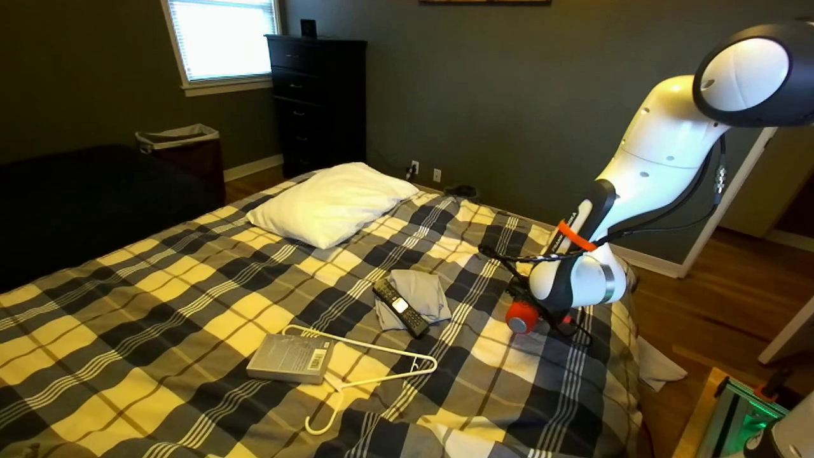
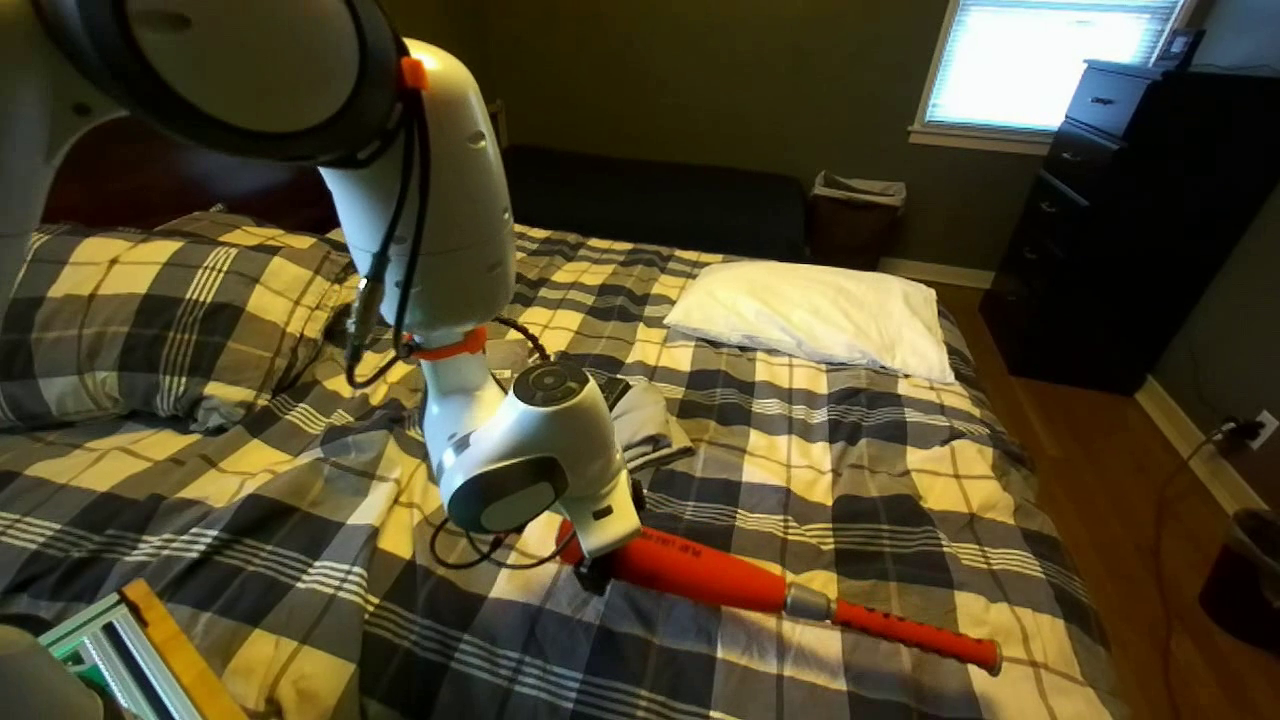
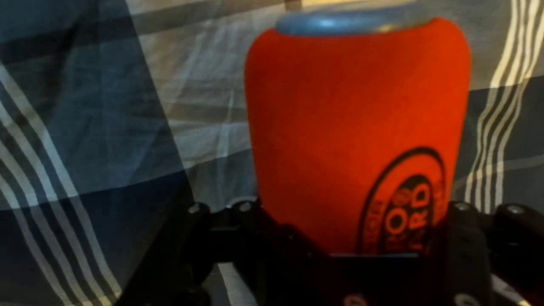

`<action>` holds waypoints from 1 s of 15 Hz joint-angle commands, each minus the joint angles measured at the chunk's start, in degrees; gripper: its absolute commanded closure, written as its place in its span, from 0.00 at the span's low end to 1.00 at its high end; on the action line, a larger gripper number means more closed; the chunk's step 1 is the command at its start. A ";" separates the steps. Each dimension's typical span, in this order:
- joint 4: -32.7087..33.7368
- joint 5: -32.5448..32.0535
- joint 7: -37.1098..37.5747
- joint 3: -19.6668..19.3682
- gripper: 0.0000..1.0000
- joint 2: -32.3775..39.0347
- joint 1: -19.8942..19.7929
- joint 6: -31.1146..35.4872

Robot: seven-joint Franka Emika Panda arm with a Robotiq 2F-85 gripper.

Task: Pick up the orange bat and put it on the left side of the bed

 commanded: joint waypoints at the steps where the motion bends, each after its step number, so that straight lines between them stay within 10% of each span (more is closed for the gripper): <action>1: 3.68 -1.10 -4.97 5.54 0.66 5.59 -5.45 -0.36; 4: 5.21 -0.76 -8.12 9.14 0.66 8.78 -8.00 -0.72; 5: 5.84 -0.40 -8.88 9.87 0.16 9.47 -8.49 -1.35; 9: 5.32 3.91 -8.55 7.57 0.00 7.51 -3.99 -3.84; 15: -1.02 9.09 -9.38 -0.84 0.00 -1.30 13.83 -11.55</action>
